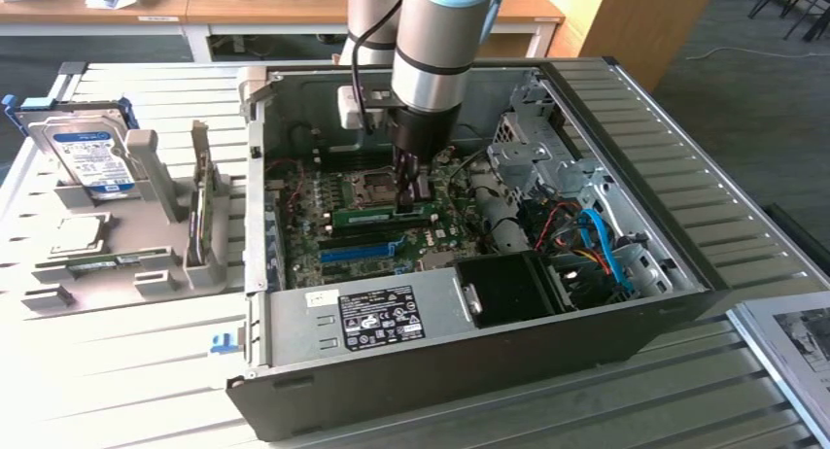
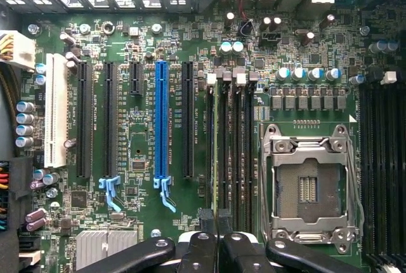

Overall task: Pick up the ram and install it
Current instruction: 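Insert the ram into the slot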

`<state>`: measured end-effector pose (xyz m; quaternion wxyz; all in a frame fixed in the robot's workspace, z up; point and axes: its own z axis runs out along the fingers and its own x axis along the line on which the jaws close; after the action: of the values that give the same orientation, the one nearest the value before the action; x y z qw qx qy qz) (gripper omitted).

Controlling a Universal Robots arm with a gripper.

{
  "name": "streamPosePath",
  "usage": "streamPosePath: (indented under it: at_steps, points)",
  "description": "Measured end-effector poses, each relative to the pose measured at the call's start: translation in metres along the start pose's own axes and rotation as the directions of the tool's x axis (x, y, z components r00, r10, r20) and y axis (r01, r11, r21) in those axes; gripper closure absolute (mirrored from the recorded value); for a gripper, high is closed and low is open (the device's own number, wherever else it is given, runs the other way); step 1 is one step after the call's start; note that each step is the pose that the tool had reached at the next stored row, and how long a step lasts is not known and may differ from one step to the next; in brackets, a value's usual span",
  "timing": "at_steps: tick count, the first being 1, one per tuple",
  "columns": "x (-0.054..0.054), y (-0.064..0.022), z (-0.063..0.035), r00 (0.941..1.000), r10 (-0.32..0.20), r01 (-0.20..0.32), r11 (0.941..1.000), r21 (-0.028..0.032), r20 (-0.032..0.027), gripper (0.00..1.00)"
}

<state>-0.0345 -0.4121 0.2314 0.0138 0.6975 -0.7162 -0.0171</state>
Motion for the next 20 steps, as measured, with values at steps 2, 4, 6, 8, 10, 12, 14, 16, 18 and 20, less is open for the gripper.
streamPosePath:
  at_steps: [2,4,6,8,10,12,14,16,18,20]
  points:
    - [-0.0001,0.0,0.0004,1.0,0.0,0.0,1.0,0.0001,0.0001,0.89]
    - [-0.0001,0.0,0.0014,1.0,0.0,0.0,1.0,0.0,-0.0001,0.89]
    - [0.0,0.0,0.0014,1.0,0.0,0.0,1.0,-0.0001,-0.0002,0.89]
    - [-0.0001,-0.0001,0.0015,1.0,0.0,0.0,1.0,0.0,0.0,0.89]
    - [-0.0003,-0.0001,0.0016,1.0,0.0,0.0,1.0,0.0001,0.0001,0.89]
    - [-0.0005,-0.0001,0.0015,1.0,0.0,0.0,1.0,0.0,0.0,0.89]
    - [-0.0005,0.0,0.0015,1.0,0.0,0.0,1.0,0.0,0.0,0.89]
    - [-0.0005,0.0,0.0015,1.0,0.0,0.0,1.0,0.0,0.0,0.89]
    - [-0.0005,0.0,0.0015,1.0,0.0,0.0,1.0,0.0001,0.0,0.89]
    - [-0.0005,-0.0001,0.0015,1.0,-0.001,0.001,1.0,0.0,0.0,0.89]
